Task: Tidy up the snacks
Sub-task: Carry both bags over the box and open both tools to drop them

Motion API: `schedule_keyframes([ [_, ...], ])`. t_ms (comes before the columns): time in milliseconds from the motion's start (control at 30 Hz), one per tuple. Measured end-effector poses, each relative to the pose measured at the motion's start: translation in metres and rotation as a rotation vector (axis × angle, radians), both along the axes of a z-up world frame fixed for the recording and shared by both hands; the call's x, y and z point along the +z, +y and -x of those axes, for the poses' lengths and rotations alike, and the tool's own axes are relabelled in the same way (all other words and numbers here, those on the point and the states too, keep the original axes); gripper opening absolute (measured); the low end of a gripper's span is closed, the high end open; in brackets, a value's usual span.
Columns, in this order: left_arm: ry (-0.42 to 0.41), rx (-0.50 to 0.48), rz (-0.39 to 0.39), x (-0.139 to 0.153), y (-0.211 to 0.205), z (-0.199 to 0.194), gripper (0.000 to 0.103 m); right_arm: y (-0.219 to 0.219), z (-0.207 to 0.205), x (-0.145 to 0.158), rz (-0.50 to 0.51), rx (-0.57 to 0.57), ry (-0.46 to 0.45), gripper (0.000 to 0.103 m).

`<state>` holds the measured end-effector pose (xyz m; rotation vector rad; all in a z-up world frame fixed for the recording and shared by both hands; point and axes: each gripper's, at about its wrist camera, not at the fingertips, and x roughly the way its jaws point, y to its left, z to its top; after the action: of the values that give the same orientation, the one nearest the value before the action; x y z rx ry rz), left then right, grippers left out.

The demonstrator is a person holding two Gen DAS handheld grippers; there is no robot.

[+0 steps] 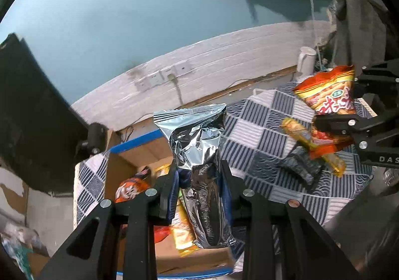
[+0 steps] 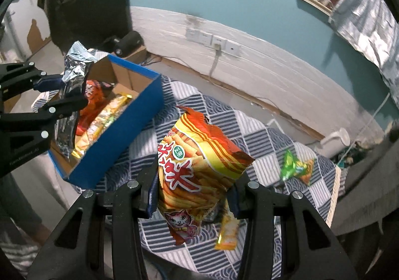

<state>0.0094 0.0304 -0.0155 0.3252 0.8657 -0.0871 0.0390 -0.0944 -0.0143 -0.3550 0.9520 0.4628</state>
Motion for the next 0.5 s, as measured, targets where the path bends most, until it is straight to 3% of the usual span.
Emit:
schedule_keyframes([
  [500,0.055,0.164,0.026,-0.032,0.095,-0.008,0.03,0.098,-0.014,-0.017,-0.029,0.155,0.073,0.042],
])
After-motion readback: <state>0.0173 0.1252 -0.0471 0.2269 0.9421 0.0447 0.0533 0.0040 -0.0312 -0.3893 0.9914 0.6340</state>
